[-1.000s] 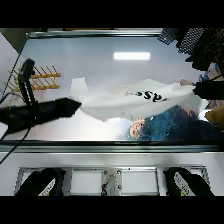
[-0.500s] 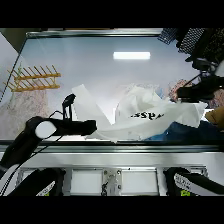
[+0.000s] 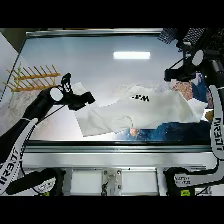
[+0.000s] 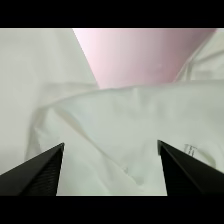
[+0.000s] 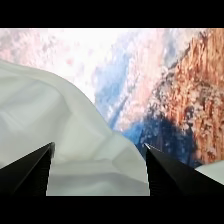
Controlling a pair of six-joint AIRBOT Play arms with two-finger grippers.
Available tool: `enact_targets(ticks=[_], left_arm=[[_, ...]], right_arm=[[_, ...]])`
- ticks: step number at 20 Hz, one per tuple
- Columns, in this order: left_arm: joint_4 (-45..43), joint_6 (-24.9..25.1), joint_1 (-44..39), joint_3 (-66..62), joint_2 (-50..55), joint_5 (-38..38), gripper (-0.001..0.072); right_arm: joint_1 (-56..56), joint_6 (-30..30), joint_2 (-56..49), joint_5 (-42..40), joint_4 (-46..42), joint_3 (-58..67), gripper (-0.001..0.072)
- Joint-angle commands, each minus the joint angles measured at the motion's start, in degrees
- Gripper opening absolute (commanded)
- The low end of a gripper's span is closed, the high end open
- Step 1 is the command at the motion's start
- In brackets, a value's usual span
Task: Fold the clothes and pants, and hang the long-sleeved shirts on hangers.
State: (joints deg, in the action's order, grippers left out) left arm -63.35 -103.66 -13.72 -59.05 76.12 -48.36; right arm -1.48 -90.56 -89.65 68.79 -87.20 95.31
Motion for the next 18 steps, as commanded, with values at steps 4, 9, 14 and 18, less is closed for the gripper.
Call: enact_targets(ticks=[4,9,14,18], left_arm=[[-0.2,3.8,-0.7,3.2,-7.6,0.1,0.0626],[-4.7,3.7,-7.5,13.2,-16.5,2.2,0.0626],[-4.6,3.7,-8.3,14.4,-18.3,2.5,0.0626],[-4.7,3.7,-8.3,14.4,-18.3,2.6,0.0626]], right_arm=[[5.3,0.3,11.8,2.2,0.7,-5.5,0.0612],[18.4,-11.7,21.6,1.7,-3.6,-24.7,0.0611],[31.9,-30.2,19.5,-2.8,-9.5,-35.0,0.0610],[38.3,-37.5,12.5,-4.9,-10.4,-35.0,0.0610]])
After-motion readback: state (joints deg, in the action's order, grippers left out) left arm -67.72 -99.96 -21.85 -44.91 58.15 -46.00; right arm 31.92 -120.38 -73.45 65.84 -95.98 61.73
